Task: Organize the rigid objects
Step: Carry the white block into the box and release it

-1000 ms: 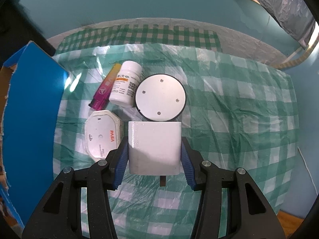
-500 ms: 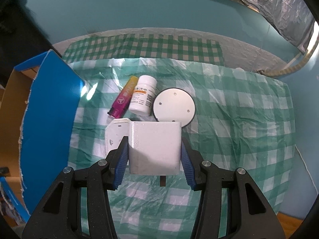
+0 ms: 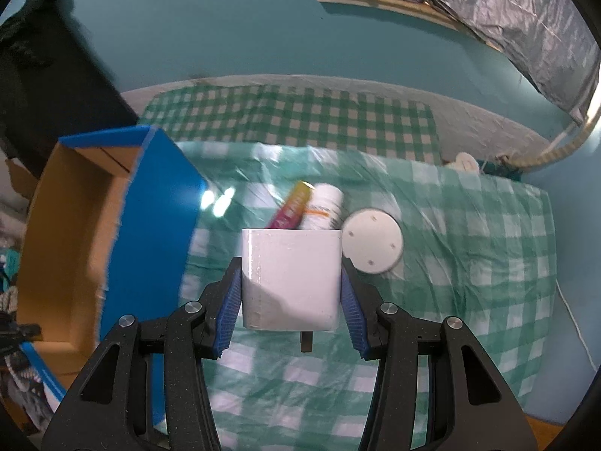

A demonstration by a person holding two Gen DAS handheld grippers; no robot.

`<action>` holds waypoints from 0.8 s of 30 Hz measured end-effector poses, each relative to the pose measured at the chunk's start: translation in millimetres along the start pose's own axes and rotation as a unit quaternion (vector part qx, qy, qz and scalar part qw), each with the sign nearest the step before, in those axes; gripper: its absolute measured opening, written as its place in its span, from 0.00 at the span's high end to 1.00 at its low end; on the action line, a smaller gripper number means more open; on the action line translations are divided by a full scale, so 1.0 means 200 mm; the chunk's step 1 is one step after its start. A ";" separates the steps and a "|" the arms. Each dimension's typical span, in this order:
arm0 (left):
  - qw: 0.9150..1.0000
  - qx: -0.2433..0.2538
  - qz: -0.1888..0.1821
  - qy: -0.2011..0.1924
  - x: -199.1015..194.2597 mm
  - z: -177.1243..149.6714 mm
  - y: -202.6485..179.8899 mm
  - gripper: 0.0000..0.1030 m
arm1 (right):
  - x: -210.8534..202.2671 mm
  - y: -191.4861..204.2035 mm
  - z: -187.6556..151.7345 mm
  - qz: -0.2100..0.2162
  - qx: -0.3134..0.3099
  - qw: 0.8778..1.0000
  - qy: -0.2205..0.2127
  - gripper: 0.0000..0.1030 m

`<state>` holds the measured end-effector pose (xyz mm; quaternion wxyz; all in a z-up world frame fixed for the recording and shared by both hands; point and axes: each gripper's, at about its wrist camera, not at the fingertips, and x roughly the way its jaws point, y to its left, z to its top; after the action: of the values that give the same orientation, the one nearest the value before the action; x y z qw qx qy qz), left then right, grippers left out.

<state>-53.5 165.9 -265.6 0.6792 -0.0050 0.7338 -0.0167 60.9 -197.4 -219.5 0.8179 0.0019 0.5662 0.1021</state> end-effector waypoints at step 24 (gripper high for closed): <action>1.000 0.002 -0.004 0.001 0.00 -0.01 0.01 0.95 | -0.01 0.52 0.23 0.048 -0.103 0.993 -0.019 0.52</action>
<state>-56.3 167.1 -265.7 0.6783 -0.0065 0.7345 -0.0203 86.0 -91.0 -188.7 0.8183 -0.0536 0.5367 0.1989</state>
